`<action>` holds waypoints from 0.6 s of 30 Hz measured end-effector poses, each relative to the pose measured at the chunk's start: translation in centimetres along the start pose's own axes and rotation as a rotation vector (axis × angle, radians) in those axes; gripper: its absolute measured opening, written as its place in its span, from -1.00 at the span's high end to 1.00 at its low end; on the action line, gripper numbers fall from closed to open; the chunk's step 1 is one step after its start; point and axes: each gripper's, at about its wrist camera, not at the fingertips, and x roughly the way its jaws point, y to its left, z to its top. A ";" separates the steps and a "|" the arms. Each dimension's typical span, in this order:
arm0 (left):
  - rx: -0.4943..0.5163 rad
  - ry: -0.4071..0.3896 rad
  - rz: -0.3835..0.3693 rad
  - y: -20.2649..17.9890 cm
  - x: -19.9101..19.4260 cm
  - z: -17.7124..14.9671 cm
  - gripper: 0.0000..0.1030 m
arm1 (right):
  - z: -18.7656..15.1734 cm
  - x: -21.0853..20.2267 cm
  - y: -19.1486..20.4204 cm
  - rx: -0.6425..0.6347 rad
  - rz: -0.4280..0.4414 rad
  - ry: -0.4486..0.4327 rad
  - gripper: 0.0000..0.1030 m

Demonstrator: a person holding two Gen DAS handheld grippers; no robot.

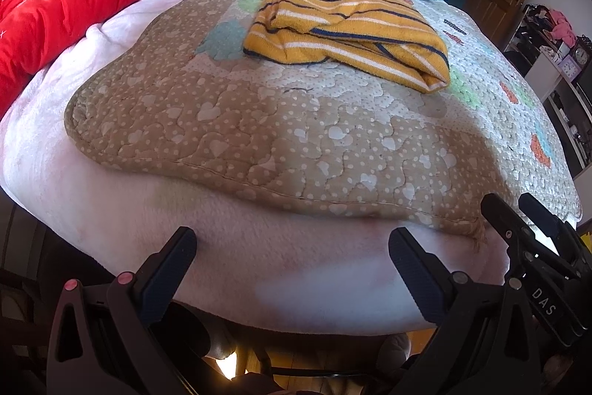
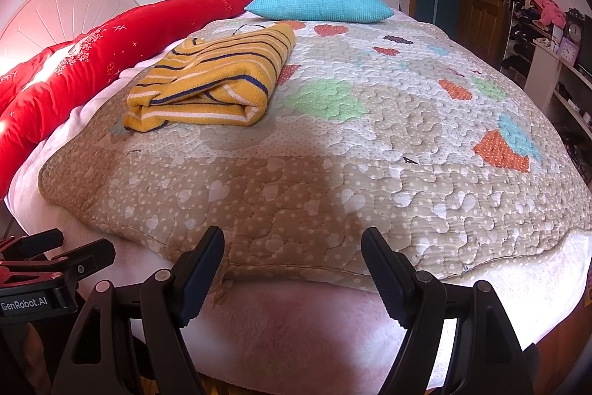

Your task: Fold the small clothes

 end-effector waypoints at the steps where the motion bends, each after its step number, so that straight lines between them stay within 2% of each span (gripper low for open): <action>1: 0.002 0.000 0.001 0.0 0.0 0.0 -1.00 | 0.0 0.0 0.0 0.000 0.000 0.000 -0.57; 12: -0.001 -0.017 0.000 0.7 0.0 0.9 -1.00 | 2.5 1.1 2.1 -0.090 0.019 -0.017 -0.58; 18: 0.015 -0.043 0.044 1.9 0.4 2.8 -1.00 | 4.5 1.9 3.0 -0.130 0.011 -0.050 -0.58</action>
